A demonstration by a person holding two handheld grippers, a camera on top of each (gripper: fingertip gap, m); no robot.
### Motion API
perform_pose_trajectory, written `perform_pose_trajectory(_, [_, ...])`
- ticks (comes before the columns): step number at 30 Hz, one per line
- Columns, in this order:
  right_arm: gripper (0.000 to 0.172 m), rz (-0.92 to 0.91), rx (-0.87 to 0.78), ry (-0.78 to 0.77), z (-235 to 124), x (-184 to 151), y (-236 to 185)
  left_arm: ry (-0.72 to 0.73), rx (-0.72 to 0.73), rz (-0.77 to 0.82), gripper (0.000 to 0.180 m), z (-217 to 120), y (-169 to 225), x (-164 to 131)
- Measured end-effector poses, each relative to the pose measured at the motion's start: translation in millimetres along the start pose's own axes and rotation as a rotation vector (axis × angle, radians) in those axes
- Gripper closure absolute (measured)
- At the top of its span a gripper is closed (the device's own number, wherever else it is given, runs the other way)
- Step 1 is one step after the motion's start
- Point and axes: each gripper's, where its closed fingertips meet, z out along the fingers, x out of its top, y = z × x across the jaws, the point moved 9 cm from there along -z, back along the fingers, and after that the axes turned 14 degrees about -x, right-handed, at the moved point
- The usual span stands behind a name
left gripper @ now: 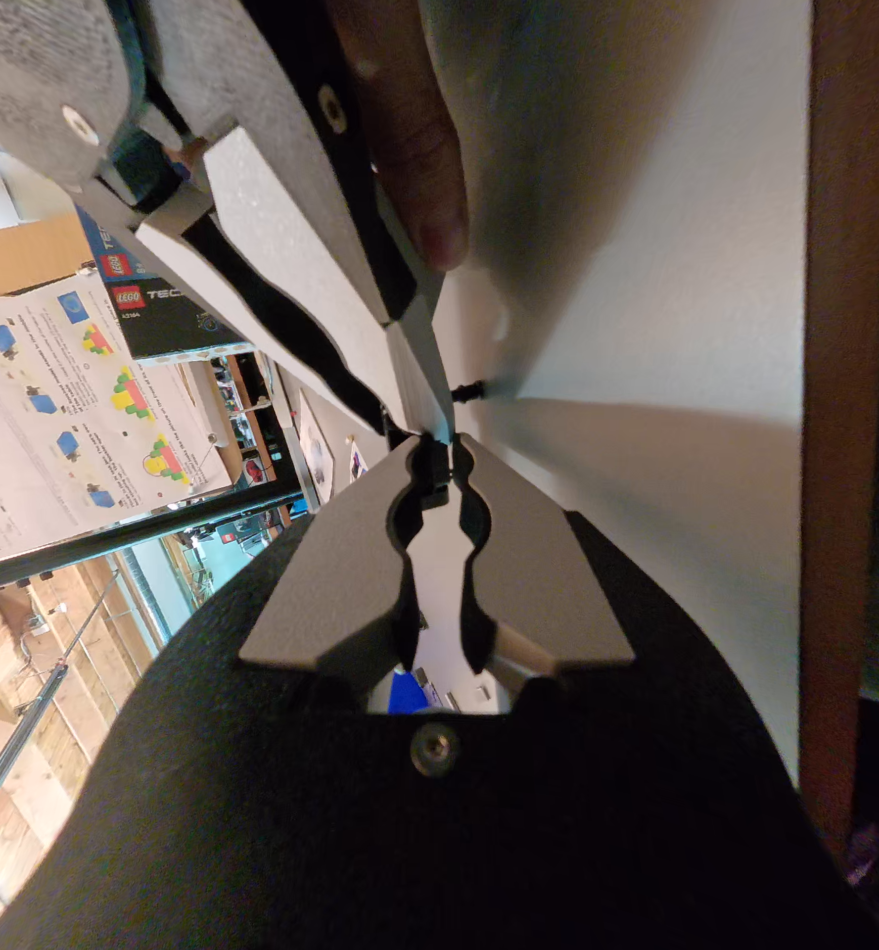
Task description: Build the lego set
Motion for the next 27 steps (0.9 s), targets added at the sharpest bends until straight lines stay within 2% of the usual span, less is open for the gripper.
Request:
perform_pose_trajectory(2, [0.163, 0.023, 0.014, -0.006, 0.7, -0.1, 2.5, 0.003, 0.007, -0.010, 0.176, 0.4, -0.7, -2.1])
perform_pose_trajectory(4, [0.163, 0.036, 0.050, 0.000, 1.4, 0.5, 2.9, 0.057, -0.061, -0.060, 0.175, -3.5, -3.6, -6.9])
perform_pose_trajectory(6, [0.163, 0.079, 0.098, -0.010, 2.1, 0.6, 5.5, 0.125, -0.094, -0.220, 0.174, -5.5, -4.7, -10.4])
perform_pose_trajectory(9, [0.163, 0.121, 0.091, -0.029, 3.5, -0.1, 9.7, 0.154, 0.030, -0.388, 0.180, -16.4, -0.9, -24.0])
perform_pose_trajectory(11, [0.163, 0.153, 0.110, -0.038, 4.5, -0.6, 12.3, 0.182, 0.058, -0.561, 0.177, -25.5, 6.3, -38.6])
perform_pose_trajectory(13, [0.163, 0.205, 0.150, -0.045, 4.4, -0.6, 14.2, 0.243, 0.012, -0.727, 0.168, -30.9, 16.7, -49.1])
perform_pose_trajectory(15, [0.164, 0.309, 0.231, -0.025, 2.4, 2.9, 14.7, 0.334, 0.061, -0.739, 0.164, -41.7, 20.9, -49.6])
perform_pose_trajectory(18, [0.164, 0.554, 0.376, 0.122, -7.6, 18.3, 16.9, 0.407, 0.125, -0.722, 0.160, -56.0, 18.3, -44.7])
perform_pose_trajectory(20, [0.165, 0.735, 0.389, 0.220, -16.3, 26.2, 24.2, 0.474, 0.136, -0.792, 0.154, -64.5, 11.2, -41.7])
perform_pose_trajectory(22, [0.165, 0.868, 0.441, 0.323, -28.2, 31.4, 28.4, 0.606, 0.191, -0.835, 0.154, -78.8, -0.2, -35.8])
perform_pose_trajectory(24, [0.165, 0.951, 0.445, 0.407, -39.9, 34.9, 30.7, 0.686, 0.268, -0.855, 0.159, -91.2, -13.3, -31.3])
perform_pose_trajectory(27, [0.165, 1.029, 0.413, 0.498, -55.3, 39.0, 33.3, 0.741, 0.292, -0.843, 0.159, -98.6, -29.0, -20.9])
